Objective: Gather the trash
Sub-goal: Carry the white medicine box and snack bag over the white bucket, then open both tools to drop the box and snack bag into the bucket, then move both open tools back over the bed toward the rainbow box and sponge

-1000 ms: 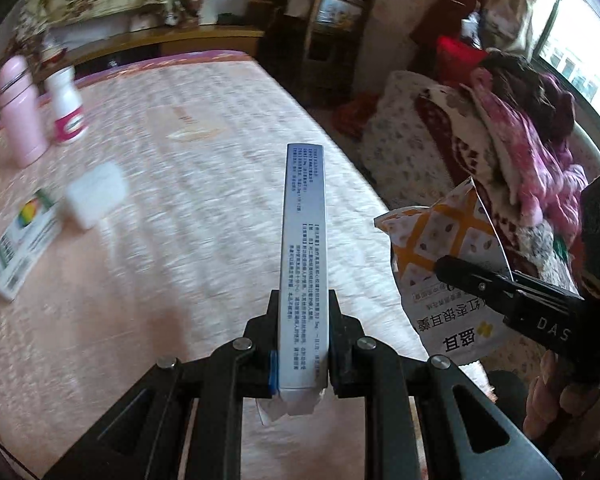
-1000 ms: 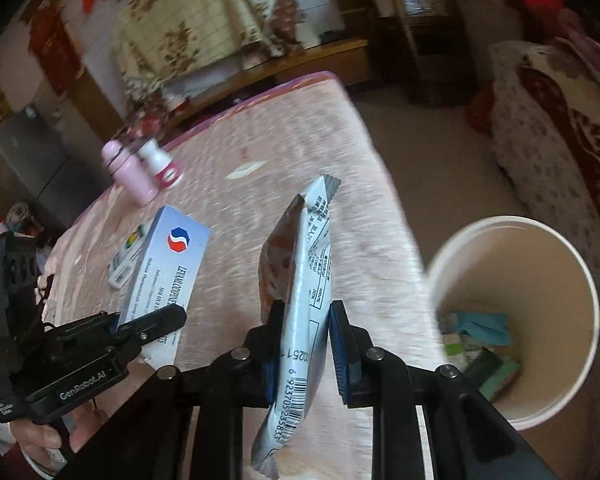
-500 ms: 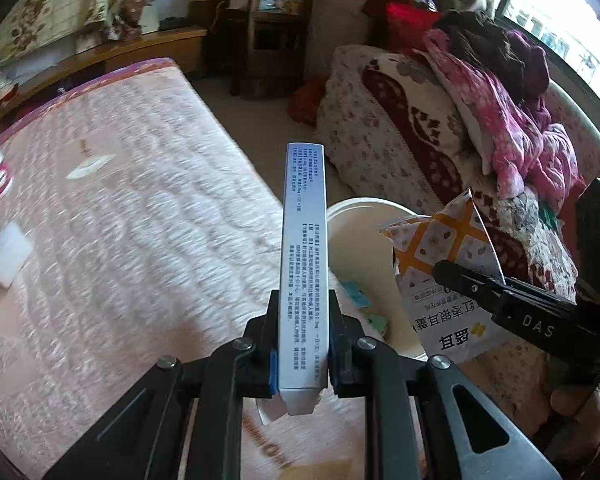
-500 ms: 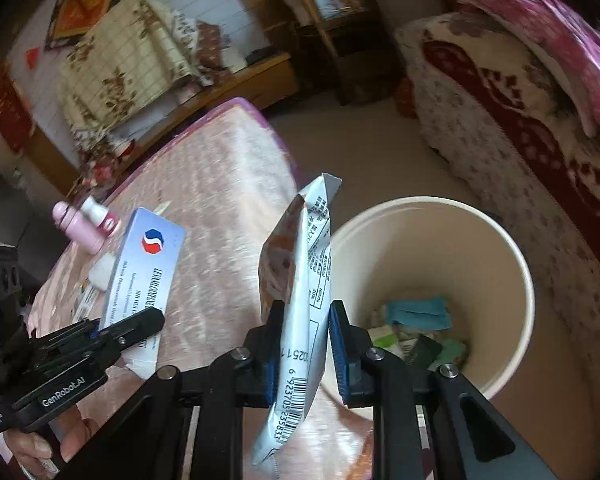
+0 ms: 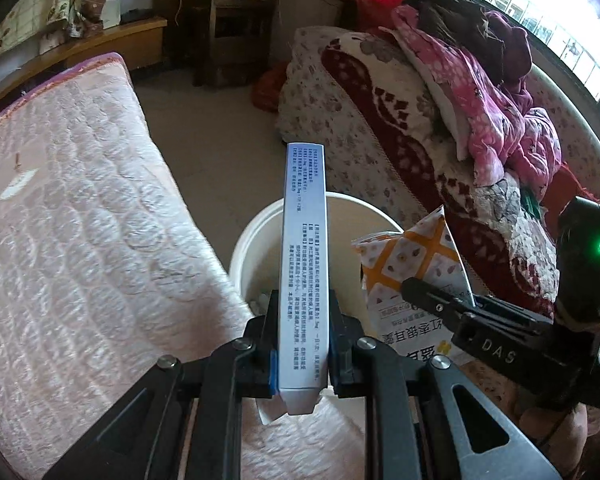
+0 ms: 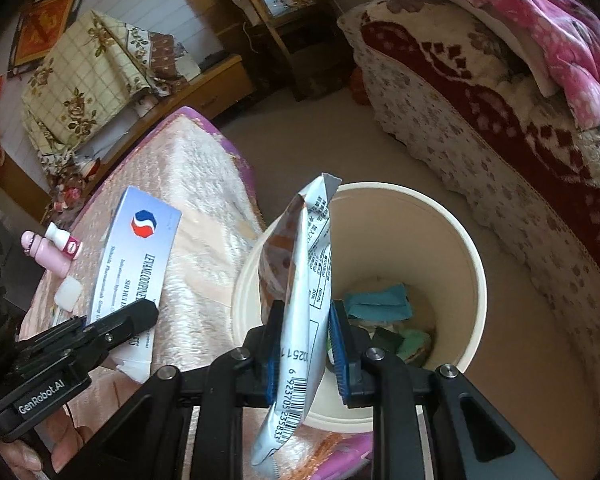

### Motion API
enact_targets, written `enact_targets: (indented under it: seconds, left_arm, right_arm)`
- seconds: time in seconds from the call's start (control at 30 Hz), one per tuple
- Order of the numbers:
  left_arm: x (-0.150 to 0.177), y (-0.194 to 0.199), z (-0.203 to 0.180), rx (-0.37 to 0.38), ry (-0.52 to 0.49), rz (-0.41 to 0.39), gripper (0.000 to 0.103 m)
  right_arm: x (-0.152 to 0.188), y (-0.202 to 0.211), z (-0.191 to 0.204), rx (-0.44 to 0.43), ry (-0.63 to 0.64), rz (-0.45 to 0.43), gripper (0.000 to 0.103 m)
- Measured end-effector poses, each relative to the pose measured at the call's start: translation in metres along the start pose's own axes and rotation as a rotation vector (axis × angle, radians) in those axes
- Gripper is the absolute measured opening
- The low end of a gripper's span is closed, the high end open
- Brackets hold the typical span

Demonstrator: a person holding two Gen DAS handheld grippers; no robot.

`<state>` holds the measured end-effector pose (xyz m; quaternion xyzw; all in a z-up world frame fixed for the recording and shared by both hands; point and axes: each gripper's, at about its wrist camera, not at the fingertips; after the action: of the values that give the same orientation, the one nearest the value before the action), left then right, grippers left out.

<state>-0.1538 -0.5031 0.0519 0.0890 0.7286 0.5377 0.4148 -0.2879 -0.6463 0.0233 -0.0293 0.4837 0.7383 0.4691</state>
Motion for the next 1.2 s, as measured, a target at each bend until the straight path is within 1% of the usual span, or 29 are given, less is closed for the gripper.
enact_targets:
  seconds: [0.27, 0.37, 0.5, 0.53, 0.57, 0.6, 0.63, 0.67, 0.7, 0.73, 0.8, 1.2]
  left_arm:
    - [-0.003, -0.015, -0.010, 0.015, -0.003, 0.021, 0.019]
    - [-0.002, -0.018, -0.011, 0.021, -0.003, 0.026, 0.019]
    - [-0.002, -0.021, -0.012, 0.031, 0.002, 0.028, 0.020]
    - [-0.002, -0.021, -0.011, 0.032, 0.002, 0.028, 0.020]
    - [-0.002, -0.022, -0.011, 0.032, 0.003, 0.029, 0.025]
    - [-0.001, -0.022, -0.011, 0.032, 0.007, 0.030, 0.036]
    - [-0.001, -0.022, -0.009, 0.031, 0.012, 0.027, 0.044]
    - [0.000, -0.021, -0.007, 0.033, 0.019, 0.020, 0.055]
    - [0.000, -0.019, -0.006, 0.034, 0.025, 0.009, 0.059]
    - [0.001, -0.017, -0.005, 0.030, 0.026, 0.002, 0.060]
    - [0.002, -0.014, -0.003, 0.016, 0.020, -0.003, 0.060]
    - [0.013, 0.003, 0.029, -0.107, 0.043, -0.051, 0.060]
  right_arm:
    - [-0.001, -0.004, -0.012, 0.027, -0.014, 0.005, 0.024]
    - [-0.002, -0.005, -0.013, 0.044, -0.010, 0.008, 0.026]
    - [-0.004, -0.005, -0.017, 0.065, -0.018, 0.001, 0.026]
    - [-0.004, -0.005, -0.018, 0.073, -0.019, -0.001, 0.027]
    - [-0.005, -0.005, -0.019, 0.085, -0.020, -0.002, 0.027]
    - [-0.005, -0.005, -0.020, 0.088, -0.021, 0.001, 0.029]
    - [-0.005, -0.006, -0.021, 0.090, -0.022, 0.006, 0.035]
    - [-0.005, -0.007, -0.021, 0.091, -0.025, 0.006, 0.041]
    - [-0.004, -0.007, -0.022, 0.090, -0.028, 0.005, 0.064]
    - [-0.004, -0.006, -0.022, 0.088, -0.032, 0.001, 0.076]
    - [-0.003, -0.002, -0.022, 0.076, -0.039, -0.022, 0.076]
    - [0.004, -0.005, 0.002, 0.079, 0.000, -0.007, 0.076]
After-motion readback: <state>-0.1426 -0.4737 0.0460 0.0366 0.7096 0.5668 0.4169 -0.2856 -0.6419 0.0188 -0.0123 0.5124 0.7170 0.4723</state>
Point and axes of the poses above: each gripper's, at about its wrist camera, not at the fingertips, and y roughly against the way its jaws point, z to its left, x to its underside, and after that the axes turned 13 degrees about -x, right-handed
